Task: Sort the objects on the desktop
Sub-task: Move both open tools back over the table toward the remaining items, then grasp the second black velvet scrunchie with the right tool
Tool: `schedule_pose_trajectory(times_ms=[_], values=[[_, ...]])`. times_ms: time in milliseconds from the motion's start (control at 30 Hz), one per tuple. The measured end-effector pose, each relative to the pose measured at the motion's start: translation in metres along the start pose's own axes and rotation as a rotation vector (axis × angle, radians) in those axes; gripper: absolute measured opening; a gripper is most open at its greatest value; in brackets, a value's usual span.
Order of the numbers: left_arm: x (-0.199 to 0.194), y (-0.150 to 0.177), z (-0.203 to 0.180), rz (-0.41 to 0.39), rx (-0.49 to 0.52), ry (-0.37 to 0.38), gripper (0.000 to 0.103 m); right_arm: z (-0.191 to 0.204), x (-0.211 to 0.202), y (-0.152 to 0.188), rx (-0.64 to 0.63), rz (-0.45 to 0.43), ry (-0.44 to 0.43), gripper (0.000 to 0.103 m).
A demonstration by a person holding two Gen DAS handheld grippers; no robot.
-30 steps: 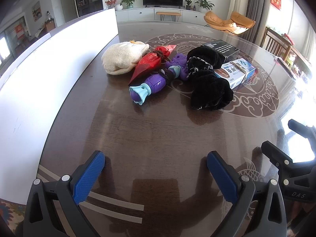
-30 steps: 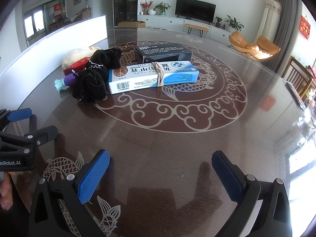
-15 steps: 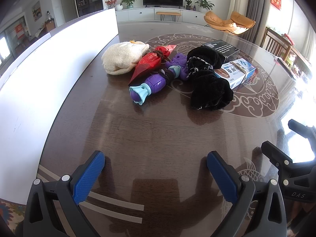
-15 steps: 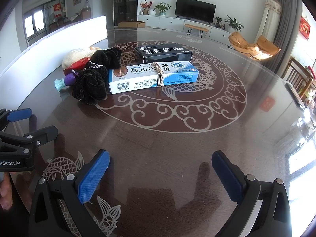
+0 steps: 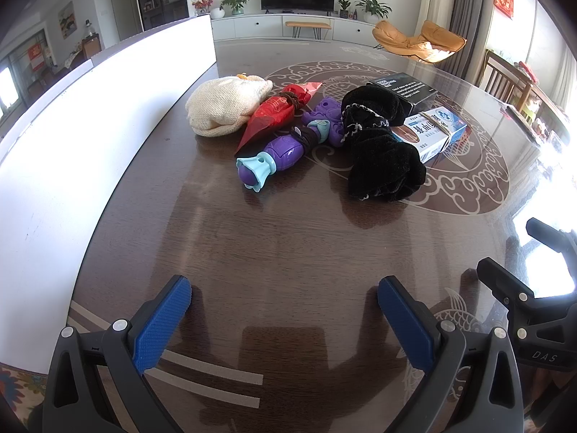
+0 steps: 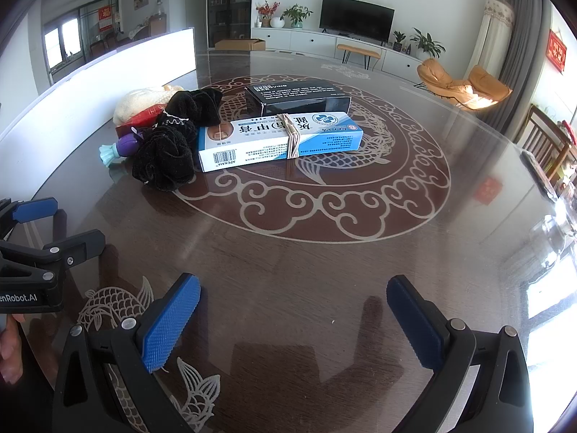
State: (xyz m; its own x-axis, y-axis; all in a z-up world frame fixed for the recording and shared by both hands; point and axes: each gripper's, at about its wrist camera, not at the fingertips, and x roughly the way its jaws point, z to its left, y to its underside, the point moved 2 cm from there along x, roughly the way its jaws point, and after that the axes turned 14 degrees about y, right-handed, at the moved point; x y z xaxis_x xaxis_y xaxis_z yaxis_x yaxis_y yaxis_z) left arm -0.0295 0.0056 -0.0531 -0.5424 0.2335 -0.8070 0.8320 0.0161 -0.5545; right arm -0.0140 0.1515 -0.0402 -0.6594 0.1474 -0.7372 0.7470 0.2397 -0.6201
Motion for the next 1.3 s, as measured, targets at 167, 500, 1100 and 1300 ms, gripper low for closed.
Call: schedule_pose_trajectory(times_ms=[167,500,1100,1300], values=[[0.000,0.000,0.000,0.000,0.000,0.000,0.103,0.000,0.000,0.000,0.000,0.000,0.000,0.103],[-0.004,0.002,0.015,-0.003,-0.067,-0.040,0.103,0.000,0.001,0.000,-0.001,0.000,-0.001,0.103],[-0.004,0.000,0.025,-0.019,-0.108,-0.070,0.103,0.017,-0.011,-0.092,0.019,-0.089,-0.207,0.101],[-0.005,0.000,0.027,-0.015,-0.117,-0.074,0.103,0.092,0.015,-0.119,-0.252,-0.046,-0.228,0.077]])
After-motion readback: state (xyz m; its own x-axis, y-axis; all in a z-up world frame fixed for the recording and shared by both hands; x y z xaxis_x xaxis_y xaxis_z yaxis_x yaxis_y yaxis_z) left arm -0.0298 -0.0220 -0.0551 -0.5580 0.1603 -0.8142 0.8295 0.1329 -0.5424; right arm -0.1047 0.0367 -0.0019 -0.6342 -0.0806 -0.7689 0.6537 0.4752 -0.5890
